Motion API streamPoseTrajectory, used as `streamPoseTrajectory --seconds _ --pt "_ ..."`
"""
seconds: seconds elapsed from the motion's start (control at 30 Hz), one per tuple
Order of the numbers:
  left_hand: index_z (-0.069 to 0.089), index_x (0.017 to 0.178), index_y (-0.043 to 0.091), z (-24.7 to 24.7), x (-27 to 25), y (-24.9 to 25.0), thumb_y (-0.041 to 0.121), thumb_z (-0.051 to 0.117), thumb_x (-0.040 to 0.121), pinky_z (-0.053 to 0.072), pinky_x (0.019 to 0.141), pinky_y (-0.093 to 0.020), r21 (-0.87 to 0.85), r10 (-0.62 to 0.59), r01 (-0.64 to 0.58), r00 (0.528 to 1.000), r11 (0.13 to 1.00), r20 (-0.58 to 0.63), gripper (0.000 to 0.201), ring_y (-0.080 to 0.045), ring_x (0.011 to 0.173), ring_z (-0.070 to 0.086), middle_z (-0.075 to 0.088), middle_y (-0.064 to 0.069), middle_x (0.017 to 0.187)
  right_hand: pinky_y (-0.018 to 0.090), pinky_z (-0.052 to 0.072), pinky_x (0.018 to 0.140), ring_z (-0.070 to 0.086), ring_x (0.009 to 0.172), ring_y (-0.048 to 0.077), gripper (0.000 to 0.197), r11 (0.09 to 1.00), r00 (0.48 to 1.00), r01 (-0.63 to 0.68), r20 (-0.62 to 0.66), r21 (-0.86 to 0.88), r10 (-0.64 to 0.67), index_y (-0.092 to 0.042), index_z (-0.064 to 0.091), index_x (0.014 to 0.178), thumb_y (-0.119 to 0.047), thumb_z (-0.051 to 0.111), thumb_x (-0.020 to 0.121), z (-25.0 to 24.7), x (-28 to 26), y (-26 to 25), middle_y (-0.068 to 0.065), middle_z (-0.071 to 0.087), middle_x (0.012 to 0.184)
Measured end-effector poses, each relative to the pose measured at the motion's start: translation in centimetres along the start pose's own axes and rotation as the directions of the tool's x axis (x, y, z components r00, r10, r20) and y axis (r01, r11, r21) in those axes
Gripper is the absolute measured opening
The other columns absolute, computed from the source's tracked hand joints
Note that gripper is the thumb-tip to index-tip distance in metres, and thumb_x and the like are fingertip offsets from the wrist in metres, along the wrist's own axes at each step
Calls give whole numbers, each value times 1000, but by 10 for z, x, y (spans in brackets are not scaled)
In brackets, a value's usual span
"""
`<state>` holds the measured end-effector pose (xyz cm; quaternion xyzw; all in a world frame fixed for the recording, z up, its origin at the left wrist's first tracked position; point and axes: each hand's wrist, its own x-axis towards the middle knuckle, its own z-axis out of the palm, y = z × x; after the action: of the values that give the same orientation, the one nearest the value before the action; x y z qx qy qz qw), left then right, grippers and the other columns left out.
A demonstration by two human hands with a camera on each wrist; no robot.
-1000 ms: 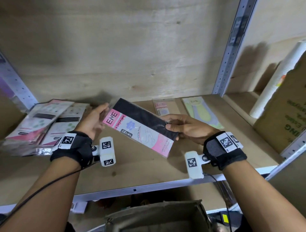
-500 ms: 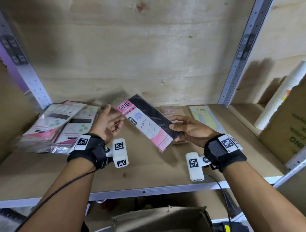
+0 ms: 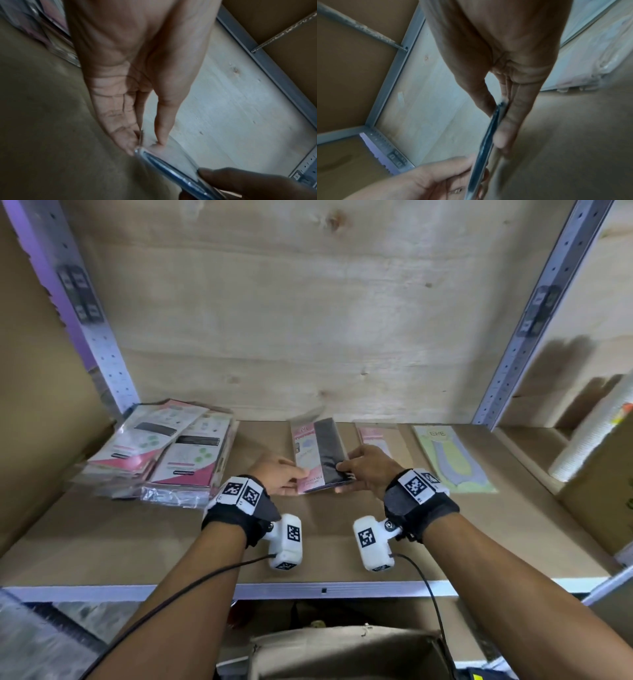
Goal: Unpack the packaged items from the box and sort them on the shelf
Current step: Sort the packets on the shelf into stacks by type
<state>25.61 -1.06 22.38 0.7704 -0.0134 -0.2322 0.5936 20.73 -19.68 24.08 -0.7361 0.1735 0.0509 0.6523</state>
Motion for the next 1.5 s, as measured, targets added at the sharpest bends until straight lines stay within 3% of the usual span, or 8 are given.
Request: streamPoseTrajectory --seconds 0.07,0.2,0.3,0.57,0.7,1.03,1.37,1.5 --pt "61 120 -7 -1 4 -3 4 72 87 58 50 -22 61 10 -9 1000 998 -13 36 -16 68 70 71 -18 100 44 63 67 74 69 31 15 969 999 -38 -8 -244 37 -4 54 84 -5 68 89 0 -1 -3 13 63 84" --pt "66 118 -4 1 9 -5 6 78 83 62 77 -36 157 20 -15 999 987 -34 39 -24 79 72 73 -20 104 20 45 39 63 51 19 17 766 998 -22 -53 -642 -16 -2 66 89 -19 67 89 -3 -2 -9 8 64 68" --pt "63 122 -6 3 9 -5 3 78 82 60 87 -41 172 33 -27 999 985 -31 43 -30 92 73 71 -23 112 19 42 45 59 60 19 27 680 997 -47 -76 -732 -12 4 69 100 -20 68 88 -2 -3 -10 10 65 77" --pt "66 115 -8 8 11 -4 -7 77 79 60 88 -42 176 66 -53 996 983 -67 38 -33 98 72 72 -18 109 22 45 50 61 79 24 23 619 994 -88 -110 -780 2 -1 65 88 -19 76 81 -1 0 -10 14 66 93" --pt "70 86 3 8 13 -3 -12 75 78 61 82 -37 176 75 -64 996 982 -55 18 -27 85 73 73 -14 100 31 58 70 66 85 26 23 597 993 -90 -116 -797 -6 -2 64 90 -17 77 78 -1 1 -10 14 64 97" --pt "65 123 -3 10 16 -6 -7 75 80 59 90 -41 251 100 -84 994 964 -50 45 -27 95 73 70 -17 119 33 59 80 70 91 27 28 582 995 -75 -101 -809 -12 -1 65 99 -20 76 81 -4 5 -8 15 65 98" --pt "64 125 -2 13 14 -4 -2 77 81 59 90 -40 283 106 -90 993 955 -43 46 -26 96 73 69 -17 121 27 55 69 69 92 27 34 571 995 -80 -102 -817 -7 1 67 104 -19 77 79 -8 6 -7 13 62 100" --pt "69 113 0 13 11 -2 0 78 80 61 85 -38 288 110 -85 992 954 -69 35 -26 90 74 71 -14 114 27 48 62 58 81 25 27 552 996 -67 -90 -831 -14 -8 56 86 -26 76 81 -8 6 -7 11 53 94"
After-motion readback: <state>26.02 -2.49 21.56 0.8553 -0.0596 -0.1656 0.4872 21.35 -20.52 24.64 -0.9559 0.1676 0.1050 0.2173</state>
